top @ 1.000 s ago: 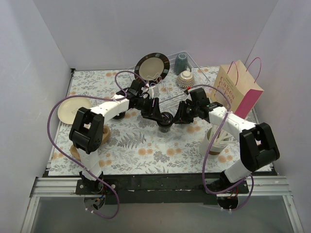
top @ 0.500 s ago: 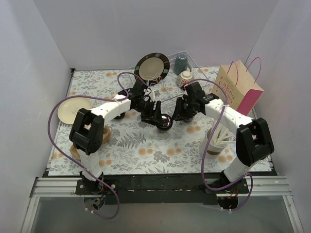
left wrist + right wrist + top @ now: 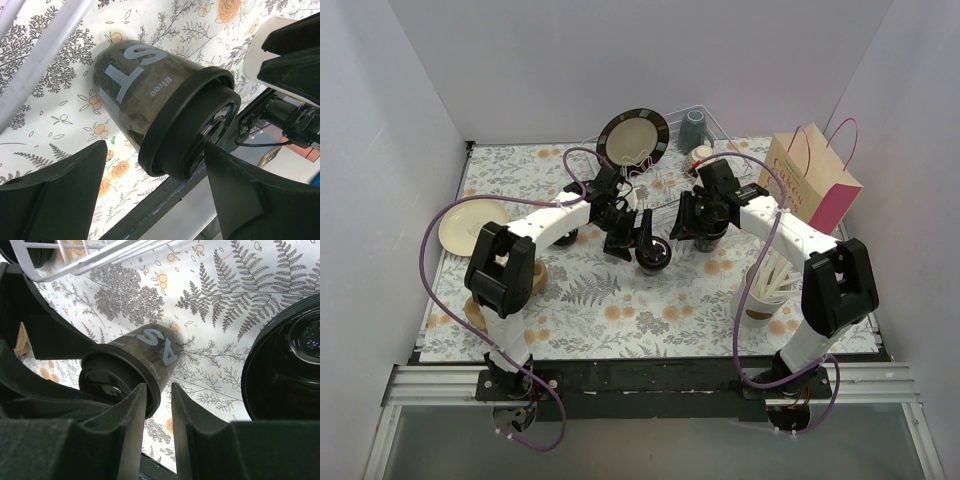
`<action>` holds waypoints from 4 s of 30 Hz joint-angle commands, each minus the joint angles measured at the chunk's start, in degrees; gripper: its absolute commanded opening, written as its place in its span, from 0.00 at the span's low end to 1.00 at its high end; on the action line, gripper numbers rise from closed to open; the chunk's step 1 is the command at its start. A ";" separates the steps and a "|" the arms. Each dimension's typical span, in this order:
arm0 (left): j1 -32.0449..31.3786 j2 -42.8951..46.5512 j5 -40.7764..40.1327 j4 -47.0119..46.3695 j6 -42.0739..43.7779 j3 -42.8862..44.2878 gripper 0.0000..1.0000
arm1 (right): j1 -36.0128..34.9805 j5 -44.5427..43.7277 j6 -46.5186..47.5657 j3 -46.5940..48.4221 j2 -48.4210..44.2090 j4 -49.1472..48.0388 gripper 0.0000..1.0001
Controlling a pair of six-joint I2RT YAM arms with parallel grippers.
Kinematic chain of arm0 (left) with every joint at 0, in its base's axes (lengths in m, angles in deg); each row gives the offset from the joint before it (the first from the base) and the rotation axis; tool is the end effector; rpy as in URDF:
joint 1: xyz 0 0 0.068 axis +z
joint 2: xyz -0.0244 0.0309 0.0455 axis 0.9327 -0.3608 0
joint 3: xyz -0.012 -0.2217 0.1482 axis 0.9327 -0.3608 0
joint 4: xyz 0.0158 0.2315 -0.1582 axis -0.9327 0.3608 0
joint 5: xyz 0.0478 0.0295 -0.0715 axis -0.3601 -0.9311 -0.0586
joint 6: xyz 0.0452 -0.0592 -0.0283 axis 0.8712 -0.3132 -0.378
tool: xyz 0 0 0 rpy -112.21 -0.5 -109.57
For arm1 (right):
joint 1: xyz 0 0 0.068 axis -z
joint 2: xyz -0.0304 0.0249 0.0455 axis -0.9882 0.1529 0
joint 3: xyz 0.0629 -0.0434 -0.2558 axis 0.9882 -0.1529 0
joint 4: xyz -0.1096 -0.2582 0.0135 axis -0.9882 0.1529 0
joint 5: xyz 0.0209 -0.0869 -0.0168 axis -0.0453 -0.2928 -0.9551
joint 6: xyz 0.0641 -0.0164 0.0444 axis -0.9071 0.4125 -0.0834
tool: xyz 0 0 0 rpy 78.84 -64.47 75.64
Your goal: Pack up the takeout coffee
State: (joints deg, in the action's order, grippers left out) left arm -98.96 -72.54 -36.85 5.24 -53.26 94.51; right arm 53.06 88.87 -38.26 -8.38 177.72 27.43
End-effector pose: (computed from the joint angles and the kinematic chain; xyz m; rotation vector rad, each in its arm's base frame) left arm 0.3356 -0.2354 0.1707 0.5418 -2.8247 0.9254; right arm 0.3449 0.2048 0.2195 -0.0868 2.5689 0.7431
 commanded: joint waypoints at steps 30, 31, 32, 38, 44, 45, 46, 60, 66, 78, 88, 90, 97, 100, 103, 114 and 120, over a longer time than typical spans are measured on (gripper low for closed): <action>0.49 3.55 -12.09 3.65 -2.86 7.78 0.98 | -1.30 1.39 4.07 7.50 0.05 5.20 0.34; 0.49 4.25 -12.00 3.30 -3.30 7.78 0.98 | -1.56 1.21 4.07 7.58 0.05 5.46 0.35; 0.49 4.51 -11.82 2.86 -4.00 7.87 0.98 | -1.65 1.04 4.16 7.76 0.23 5.63 0.35; 0.49 4.78 -10.07 2.95 -5.06 8.22 0.98 | -2.71 0.33 4.34 9.34 1.72 5.81 0.34; 0.75 7.76 -10.93 1.28 -6.73 8.74 0.98 | -3.67 0.33 4.16 13.12 3.65 6.34 0.34; 0.84 8.90 -12.51 0.40 -8.04 8.66 0.98 | -4.02 0.25 4.25 13.73 3.74 6.43 0.33; 1.28 10.22 -14.00 -0.65 -8.83 8.22 0.98 | -4.20 0.42 4.77 14.69 4.09 6.69 0.33; 10.86 20.25 3.03 -22.89 -15.17 -18.66 0.42 | -5.61 1.83 6.09 15.23 7.70 7.39 0.31; 10.68 20.16 4.70 -29.74 -15.52 -23.15 0.39 | -5.96 1.39 7.06 13.57 8.66 7.48 0.31; 9.45 15.34 3.21 -36.25 -15.26 -26.85 0.35 | -6.40 1.04 7.41 10.57 8.67 6.52 0.30; 9.45 13.13 4.35 -38.98 -14.73 -25.09 0.39 | -6.31 0.95 7.41 8.73 8.75 5.81 0.30; 9.45 13.39 4.35 -38.89 -14.73 -25.18 0.40 | -6.31 0.95 7.41 8.90 8.93 5.81 0.30; 9.45 16.91 1.80 -38.19 -14.20 -25.97 0.47 | -6.31 0.77 7.76 8.73 9.11 6.16 0.30; 9.45 16.03 2.85 -38.89 -14.29 -25.44 0.48 | -6.31 0.86 7.76 8.64 9.28 6.08 0.30; 9.37 14.54 4.61 -39.68 -14.55 -25.27 0.47 | -6.31 1.03 7.68 8.99 9.54 6.16 0.30; 8.40 10.50 -3.18 -33.73 -13.15 -26.41 0.37 | -6.31 0.77 7.68 6.97 9.46 5.64 0.30; 6.73 9.00 -13.22 -25.81 -11.13 -27.11 0.36 | -6.31 -1.07 8.20 2.50 9.11 4.32 0.30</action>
State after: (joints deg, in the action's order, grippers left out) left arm -90.59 -60.34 -36.46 -31.43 -68.23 69.22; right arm 47.07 91.80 -32.08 -0.36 185.02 29.16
